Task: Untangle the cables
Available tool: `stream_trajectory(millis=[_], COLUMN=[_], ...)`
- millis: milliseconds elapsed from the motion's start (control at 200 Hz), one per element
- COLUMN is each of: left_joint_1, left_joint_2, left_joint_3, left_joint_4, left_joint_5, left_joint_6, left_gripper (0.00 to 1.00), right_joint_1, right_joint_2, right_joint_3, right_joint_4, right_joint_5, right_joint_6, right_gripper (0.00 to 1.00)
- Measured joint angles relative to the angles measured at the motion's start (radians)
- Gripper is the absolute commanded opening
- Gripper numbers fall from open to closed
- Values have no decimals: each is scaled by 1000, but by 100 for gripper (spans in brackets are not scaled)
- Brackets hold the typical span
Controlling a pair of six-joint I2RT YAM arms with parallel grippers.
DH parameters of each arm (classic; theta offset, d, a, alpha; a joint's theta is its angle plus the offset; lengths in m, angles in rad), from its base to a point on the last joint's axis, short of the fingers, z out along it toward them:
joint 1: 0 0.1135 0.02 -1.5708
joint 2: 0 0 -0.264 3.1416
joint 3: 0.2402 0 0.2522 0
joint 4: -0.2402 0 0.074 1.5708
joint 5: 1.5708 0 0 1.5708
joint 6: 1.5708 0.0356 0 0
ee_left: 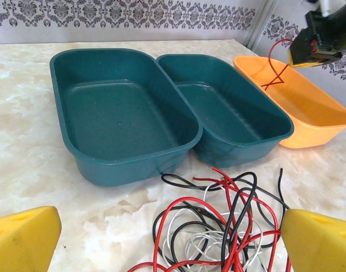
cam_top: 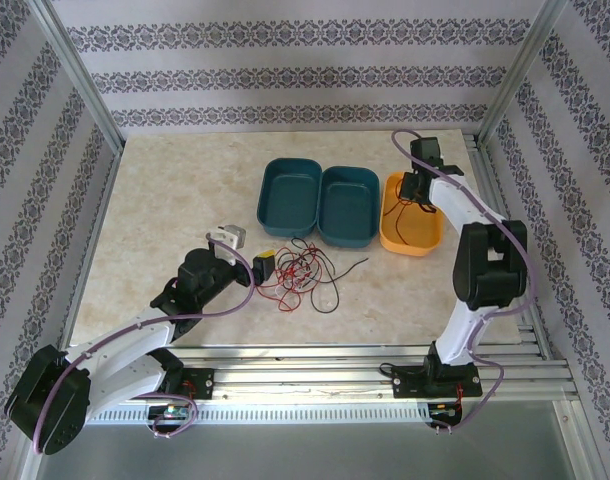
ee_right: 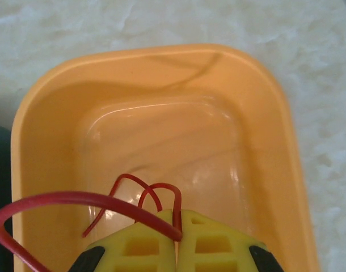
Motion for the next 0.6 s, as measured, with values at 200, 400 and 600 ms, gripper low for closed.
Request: stream_trajectory(millis=[200, 400, 600], left_joint_1=[0, 0, 0], left_joint_2=[-2, -3, -3], left_joint_3=[-1, -1, -1], left_joint_4=[0, 0, 0], left_joint_5=[0, 0, -7], left_joint_6=[-6, -12, -15], left_gripper=[99, 99, 99], right_joint_1=[0, 0, 0], right_joint_2=[87, 99, 134], right_joint_3=[43, 49, 77], right_joint_4=[23, 45, 76], right_joint_5=[-66, -128, -209], right_joint_6=[-16, -27, -26], right_gripper=[0, 0, 0])
